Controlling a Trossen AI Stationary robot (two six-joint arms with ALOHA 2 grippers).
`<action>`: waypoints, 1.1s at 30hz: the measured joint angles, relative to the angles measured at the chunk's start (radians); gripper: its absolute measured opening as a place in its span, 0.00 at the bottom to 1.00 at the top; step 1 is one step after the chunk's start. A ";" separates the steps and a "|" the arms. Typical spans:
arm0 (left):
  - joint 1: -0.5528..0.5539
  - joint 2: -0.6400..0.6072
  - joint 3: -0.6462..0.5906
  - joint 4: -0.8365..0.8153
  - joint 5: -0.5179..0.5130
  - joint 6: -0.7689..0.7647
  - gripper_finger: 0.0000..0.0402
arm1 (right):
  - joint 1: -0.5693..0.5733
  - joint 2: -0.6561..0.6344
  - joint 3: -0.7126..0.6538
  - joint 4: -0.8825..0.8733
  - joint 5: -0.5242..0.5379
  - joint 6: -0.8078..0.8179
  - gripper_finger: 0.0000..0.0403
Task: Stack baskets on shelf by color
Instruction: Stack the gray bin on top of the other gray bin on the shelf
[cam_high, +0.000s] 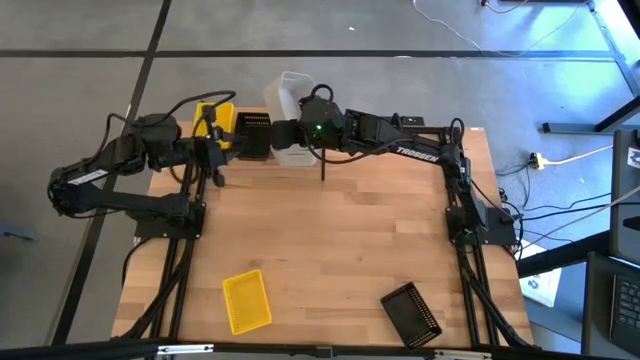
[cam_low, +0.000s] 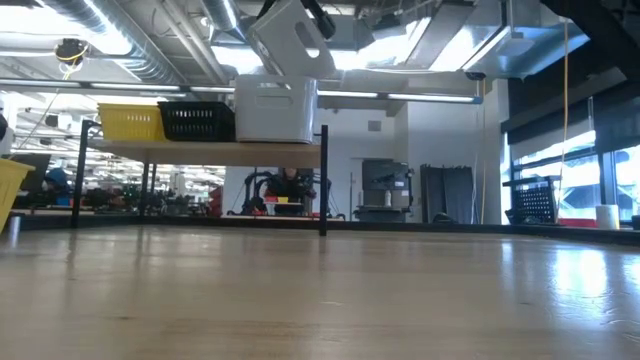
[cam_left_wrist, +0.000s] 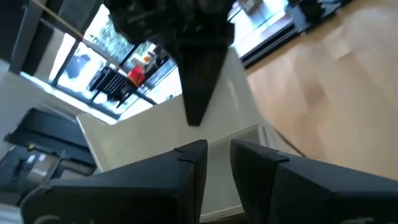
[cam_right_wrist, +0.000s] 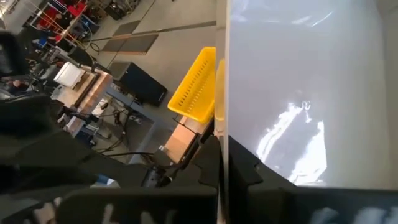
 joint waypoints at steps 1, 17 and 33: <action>0.013 0.012 0.000 0.010 0.000 0.001 0.16 | 0.000 0.000 0.000 0.001 0.000 -0.001 0.00; 0.264 0.141 0.000 0.194 0.182 0.096 0.16 | 0.000 0.000 0.000 -0.024 0.015 -0.022 0.00; 0.369 0.245 0.000 0.199 0.302 0.096 0.16 | 0.000 0.000 0.000 -0.044 0.018 -0.025 0.00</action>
